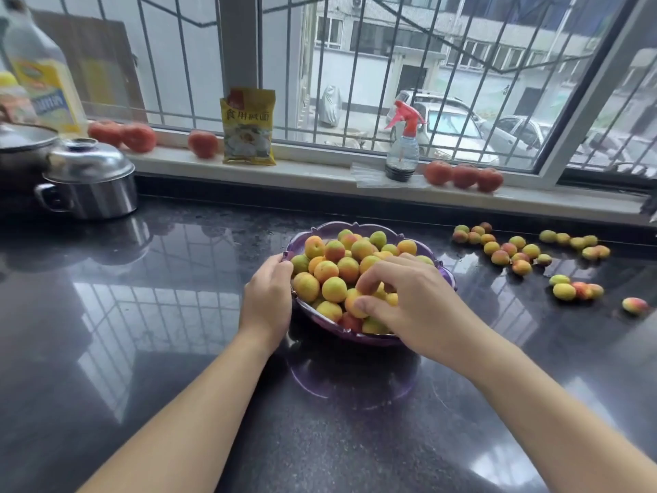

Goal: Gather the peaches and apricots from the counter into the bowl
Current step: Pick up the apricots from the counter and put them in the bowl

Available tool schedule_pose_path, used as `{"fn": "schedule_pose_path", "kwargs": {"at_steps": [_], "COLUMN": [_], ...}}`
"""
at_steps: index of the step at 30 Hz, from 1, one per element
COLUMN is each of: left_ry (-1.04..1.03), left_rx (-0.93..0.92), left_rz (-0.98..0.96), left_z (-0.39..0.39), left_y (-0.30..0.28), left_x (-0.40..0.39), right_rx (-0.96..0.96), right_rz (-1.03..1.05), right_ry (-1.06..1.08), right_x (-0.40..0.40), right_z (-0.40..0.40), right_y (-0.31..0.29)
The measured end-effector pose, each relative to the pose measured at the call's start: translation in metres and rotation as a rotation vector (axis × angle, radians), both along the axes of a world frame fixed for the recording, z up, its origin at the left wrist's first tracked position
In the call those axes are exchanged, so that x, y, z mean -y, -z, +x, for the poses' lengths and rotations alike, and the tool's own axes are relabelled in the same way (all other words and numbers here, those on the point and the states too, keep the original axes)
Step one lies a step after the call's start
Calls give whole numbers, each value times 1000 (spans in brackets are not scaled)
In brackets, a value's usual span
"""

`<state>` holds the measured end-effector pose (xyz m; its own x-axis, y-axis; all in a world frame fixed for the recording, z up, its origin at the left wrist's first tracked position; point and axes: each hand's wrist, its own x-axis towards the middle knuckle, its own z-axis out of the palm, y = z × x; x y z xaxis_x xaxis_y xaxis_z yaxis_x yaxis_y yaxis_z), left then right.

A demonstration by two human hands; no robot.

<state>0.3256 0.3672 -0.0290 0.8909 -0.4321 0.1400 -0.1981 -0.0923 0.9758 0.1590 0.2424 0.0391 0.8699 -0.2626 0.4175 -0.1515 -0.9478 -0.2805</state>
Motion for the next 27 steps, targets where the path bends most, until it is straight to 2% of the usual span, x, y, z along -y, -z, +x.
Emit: {"fn": "schedule_pose_path", "kwargs": {"at_steps": [11,14,18,20,23,27], "left_ry": [-9,-5,-6,-9,-32,-58], "left_rx": [15,14,7,4,10,0], "left_rz": [-27,-34,-49,-61,-66,-114], "left_z": [2,3,4,3,3,3], "left_y": [3,5,8,9,10,7], "left_x": [3,2,2,3,6,9], "right_rx": [49,211,428,392,178,-6], "right_rz": [66,122,196,222,206,173], "right_ry": [-45,3,228,392,626,739], "right_x": [3,13,57,93,146,189], "right_z": [-8,-13,-26,-30,-35,-21], "right_y": [9,4,7,27,64,75]}}
